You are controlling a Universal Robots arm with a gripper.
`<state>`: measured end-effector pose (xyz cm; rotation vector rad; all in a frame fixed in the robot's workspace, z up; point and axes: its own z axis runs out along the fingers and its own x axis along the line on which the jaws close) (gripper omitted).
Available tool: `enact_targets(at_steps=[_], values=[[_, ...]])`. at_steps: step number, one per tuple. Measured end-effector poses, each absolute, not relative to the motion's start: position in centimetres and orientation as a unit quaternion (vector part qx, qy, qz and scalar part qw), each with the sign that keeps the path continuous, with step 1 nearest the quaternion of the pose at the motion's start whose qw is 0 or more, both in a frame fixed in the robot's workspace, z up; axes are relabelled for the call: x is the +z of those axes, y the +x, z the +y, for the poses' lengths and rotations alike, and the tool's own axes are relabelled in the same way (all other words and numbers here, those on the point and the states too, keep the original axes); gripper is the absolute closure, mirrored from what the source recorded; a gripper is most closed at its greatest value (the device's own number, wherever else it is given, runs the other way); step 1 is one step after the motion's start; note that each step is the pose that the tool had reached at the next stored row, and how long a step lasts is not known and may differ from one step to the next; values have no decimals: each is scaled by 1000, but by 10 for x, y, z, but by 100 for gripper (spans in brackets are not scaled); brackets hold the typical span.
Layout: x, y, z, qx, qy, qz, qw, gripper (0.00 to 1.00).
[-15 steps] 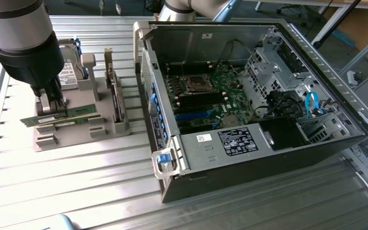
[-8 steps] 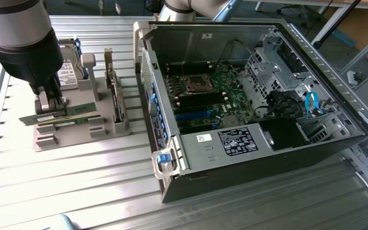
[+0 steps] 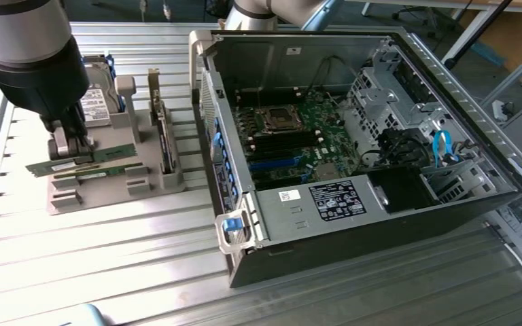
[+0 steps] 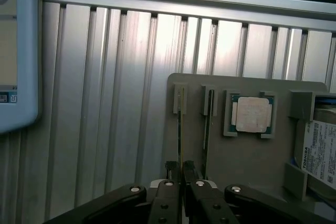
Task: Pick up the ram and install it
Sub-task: 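Pick up the ram and move it above insertion slot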
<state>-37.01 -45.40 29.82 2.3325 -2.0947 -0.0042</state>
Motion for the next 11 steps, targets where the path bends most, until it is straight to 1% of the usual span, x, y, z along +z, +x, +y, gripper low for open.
enact_targets(at_steps=[11], values=[[308, -370, -454, -1, 744, -668, 3, 86]])
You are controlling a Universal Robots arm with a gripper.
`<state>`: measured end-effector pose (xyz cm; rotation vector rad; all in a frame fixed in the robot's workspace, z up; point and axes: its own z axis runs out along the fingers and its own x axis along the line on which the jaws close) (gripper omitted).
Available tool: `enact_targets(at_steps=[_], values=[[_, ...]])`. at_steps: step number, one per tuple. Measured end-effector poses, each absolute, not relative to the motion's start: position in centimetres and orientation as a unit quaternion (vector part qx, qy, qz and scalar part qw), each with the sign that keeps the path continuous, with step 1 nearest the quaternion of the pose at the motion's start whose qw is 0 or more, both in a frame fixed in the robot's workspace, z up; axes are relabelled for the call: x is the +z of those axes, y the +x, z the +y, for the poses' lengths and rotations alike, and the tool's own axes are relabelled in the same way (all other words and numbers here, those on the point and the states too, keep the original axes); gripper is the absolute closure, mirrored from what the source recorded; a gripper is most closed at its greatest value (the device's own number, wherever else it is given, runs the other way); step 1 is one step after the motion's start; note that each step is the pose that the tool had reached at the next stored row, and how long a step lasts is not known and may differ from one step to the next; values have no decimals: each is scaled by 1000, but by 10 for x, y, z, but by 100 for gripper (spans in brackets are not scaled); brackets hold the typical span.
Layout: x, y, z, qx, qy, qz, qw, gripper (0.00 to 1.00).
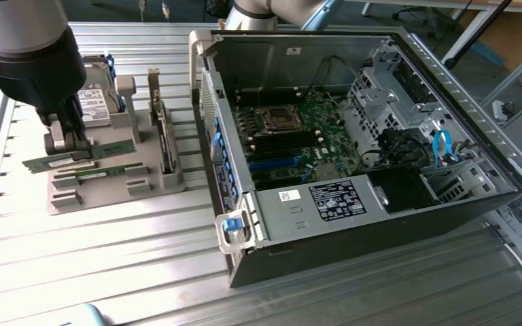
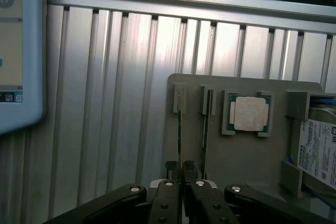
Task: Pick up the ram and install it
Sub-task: 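Pick up the ram and move it above insertion slot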
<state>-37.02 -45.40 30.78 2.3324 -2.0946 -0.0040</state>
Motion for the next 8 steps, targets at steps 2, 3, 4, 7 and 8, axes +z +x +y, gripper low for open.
enact_targets(at_steps=[2, 3, 4, 7, 8], values=[[310, -370, -454, -1, 744, -668, 3, 86], [311, -370, -454, -1, 744, -668, 3, 86], [312, -370, -454, -1, 744, -668, 3, 86], [315, -370, -454, -1, 744, -668, 3, 86], [316, -370, -454, -1, 744, -668, 3, 86]])
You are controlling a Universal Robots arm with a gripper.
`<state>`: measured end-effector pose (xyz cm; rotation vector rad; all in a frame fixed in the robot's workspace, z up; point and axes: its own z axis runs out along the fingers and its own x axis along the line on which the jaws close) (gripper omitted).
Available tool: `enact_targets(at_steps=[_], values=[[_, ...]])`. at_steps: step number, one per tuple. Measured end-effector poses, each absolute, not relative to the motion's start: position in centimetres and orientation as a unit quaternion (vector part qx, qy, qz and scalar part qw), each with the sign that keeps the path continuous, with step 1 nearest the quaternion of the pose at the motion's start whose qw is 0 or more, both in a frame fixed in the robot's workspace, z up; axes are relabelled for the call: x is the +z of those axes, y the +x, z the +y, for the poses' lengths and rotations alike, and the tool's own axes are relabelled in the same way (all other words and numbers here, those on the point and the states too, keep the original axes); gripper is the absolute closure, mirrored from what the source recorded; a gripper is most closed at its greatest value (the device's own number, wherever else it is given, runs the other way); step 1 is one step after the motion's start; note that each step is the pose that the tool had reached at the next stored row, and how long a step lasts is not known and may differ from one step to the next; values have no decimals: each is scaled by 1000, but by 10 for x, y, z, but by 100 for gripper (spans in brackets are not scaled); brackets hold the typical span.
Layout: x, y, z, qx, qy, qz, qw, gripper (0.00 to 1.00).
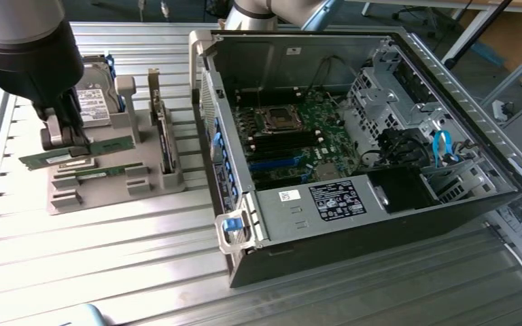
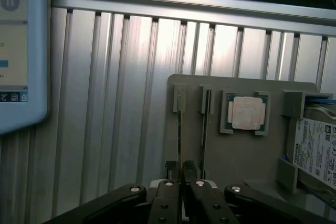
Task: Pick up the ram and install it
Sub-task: 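Pick up the ram and move it above insertion slot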
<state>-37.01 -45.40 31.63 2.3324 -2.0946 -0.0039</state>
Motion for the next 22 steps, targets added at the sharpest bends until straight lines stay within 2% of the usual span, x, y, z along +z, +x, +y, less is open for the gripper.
enact_targets(at_steps=[22], values=[[339, -370, -454, -1, 744, -668, 3, 86]])
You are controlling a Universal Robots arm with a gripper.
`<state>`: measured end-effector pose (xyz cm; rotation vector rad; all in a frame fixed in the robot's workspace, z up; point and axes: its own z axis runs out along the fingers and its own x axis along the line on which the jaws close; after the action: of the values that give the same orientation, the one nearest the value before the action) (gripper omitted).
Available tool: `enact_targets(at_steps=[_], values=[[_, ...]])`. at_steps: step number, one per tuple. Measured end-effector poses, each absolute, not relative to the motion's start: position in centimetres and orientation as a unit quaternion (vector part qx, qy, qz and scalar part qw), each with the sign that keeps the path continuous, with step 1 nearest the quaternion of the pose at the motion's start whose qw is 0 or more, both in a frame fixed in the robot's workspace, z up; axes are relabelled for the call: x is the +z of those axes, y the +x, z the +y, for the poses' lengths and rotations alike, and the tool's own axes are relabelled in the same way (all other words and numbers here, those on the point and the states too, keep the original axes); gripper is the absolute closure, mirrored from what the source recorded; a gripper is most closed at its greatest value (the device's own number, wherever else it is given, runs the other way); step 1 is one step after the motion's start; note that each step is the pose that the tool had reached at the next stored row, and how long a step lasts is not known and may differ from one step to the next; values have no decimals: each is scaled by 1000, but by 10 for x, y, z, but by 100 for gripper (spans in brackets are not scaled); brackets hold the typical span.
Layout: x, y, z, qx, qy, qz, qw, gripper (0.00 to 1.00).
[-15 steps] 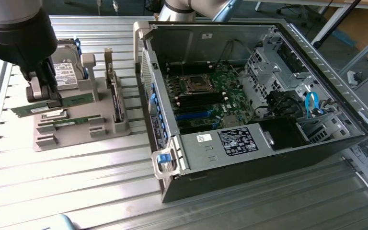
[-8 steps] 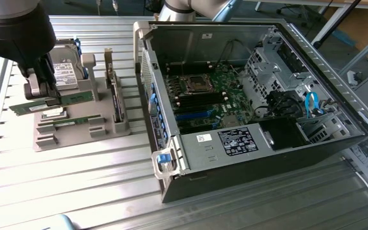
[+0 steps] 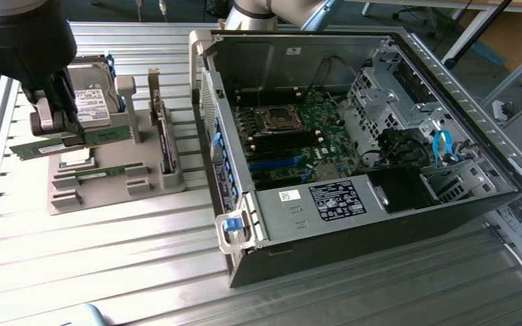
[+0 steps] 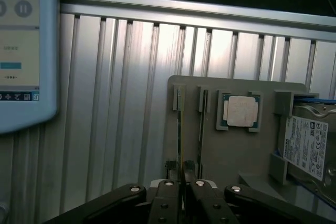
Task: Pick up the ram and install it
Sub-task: 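Pick up the ram and move it above insertion slot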
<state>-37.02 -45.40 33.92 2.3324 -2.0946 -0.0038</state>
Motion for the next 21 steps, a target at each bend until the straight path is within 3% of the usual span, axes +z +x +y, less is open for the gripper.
enact_targets(at_steps=[21], values=[[361, -370, -454, -1, 744, -668, 3, 86]])
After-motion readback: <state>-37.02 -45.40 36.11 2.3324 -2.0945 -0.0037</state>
